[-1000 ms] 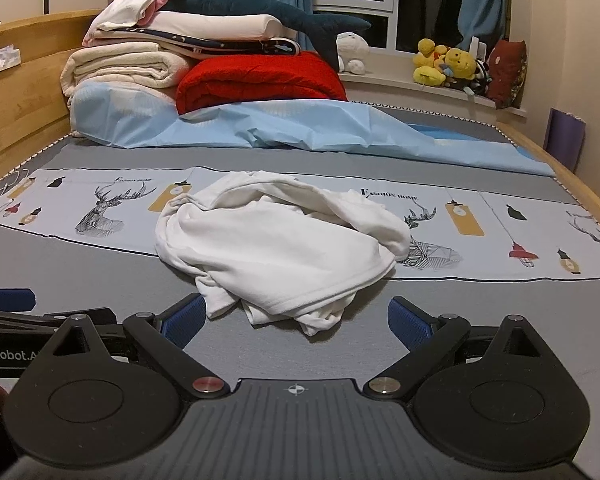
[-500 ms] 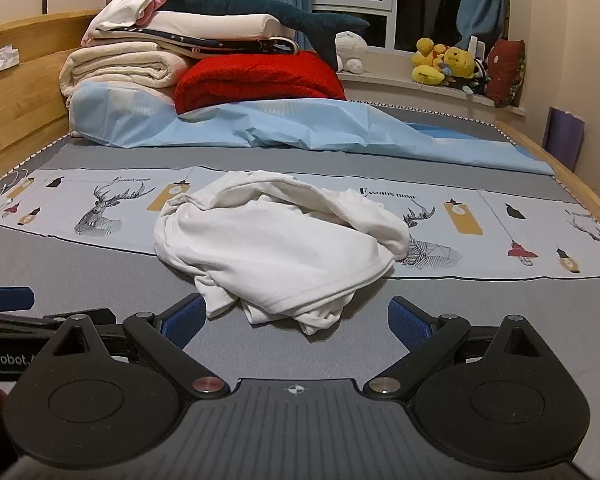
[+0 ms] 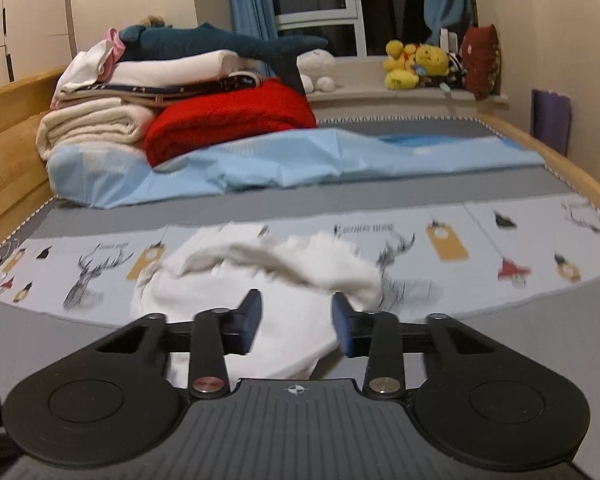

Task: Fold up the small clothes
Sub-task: 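Reach into the white shirt and pinch a fold with the left gripper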

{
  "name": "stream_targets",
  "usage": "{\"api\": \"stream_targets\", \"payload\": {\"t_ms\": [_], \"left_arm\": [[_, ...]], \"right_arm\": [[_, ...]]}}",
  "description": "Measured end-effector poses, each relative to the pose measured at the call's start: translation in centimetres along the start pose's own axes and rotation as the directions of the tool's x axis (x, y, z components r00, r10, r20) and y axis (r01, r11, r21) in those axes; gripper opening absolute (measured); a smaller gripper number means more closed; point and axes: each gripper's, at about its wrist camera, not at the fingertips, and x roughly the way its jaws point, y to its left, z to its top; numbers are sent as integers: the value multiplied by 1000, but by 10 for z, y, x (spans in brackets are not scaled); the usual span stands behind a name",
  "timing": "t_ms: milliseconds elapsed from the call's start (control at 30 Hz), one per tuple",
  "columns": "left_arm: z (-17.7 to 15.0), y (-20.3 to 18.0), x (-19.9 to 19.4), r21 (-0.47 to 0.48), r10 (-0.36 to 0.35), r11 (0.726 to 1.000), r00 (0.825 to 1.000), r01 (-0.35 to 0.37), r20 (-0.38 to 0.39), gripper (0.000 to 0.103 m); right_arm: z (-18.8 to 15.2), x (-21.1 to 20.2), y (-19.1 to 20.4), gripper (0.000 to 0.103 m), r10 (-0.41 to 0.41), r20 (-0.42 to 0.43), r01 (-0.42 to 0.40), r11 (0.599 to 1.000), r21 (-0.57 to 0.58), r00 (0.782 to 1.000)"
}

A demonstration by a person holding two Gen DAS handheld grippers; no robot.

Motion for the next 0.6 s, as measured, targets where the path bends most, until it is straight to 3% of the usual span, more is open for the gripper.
{"api": "stream_targets", "payload": {"t_ms": [167, 267, 367, 467, 600], "left_arm": [[14, -5, 41, 34, -9, 999, 999, 11, -39, 28], [18, -8, 82, 43, -9, 999, 997, 12, -79, 28], [21, -10, 130, 53, 27, 998, 994, -21, -108, 32], [26, -6, 168, 21, 51, 999, 990, -49, -131, 35], [29, -5, 202, 29, 65, 998, 980, -60, -188, 32]], "right_arm": [[1, 36, -30, 37, -2, 8, 2, 1000, 5, 1000], [-11, 57, -38, 32, -35, -106, 38, 999, 35, 994], [-9, 60, -37, 32, 14, -96, -10, 999, 45, 995], [-9, 63, -32, 32, 10, -100, -9, 1000, 14, 995], [-4, 66, -42, 32, 15, -97, -10, 999, 53, 995]]}}
